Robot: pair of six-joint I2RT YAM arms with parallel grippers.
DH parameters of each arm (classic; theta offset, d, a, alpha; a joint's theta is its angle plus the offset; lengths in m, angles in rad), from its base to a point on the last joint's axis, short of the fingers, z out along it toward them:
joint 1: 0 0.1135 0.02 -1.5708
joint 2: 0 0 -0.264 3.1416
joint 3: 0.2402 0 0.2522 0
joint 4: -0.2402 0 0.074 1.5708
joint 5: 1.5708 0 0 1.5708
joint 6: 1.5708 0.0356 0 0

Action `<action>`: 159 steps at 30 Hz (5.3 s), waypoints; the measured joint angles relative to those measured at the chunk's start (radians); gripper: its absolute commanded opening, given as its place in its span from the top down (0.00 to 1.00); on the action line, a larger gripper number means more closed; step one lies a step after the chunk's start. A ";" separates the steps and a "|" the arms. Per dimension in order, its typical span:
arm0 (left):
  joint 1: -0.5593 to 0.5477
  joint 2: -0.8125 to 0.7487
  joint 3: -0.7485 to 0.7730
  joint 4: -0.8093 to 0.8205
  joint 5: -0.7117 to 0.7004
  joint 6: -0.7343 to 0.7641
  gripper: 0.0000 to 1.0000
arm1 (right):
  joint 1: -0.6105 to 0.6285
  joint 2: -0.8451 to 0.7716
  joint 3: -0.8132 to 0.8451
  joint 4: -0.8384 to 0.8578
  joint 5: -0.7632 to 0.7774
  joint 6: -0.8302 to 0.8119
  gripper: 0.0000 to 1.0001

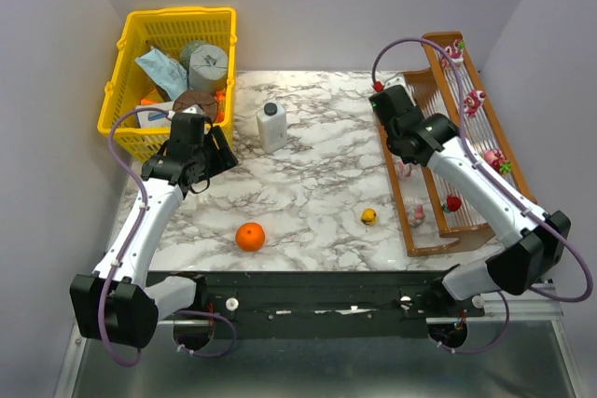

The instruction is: Place and organize the plastic toys onto the shelf

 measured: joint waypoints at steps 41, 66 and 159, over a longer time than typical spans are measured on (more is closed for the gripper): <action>0.000 0.027 -0.001 0.017 0.025 0.000 0.26 | -0.215 -0.047 -0.254 0.229 0.027 -0.159 0.85; 0.000 0.029 -0.001 0.017 0.025 0.003 0.26 | -0.223 -0.051 -0.262 0.258 0.034 -0.069 0.69; 0.000 0.021 -0.034 0.042 0.051 0.003 0.26 | 0.378 -0.105 -0.673 0.315 -0.397 -0.253 0.38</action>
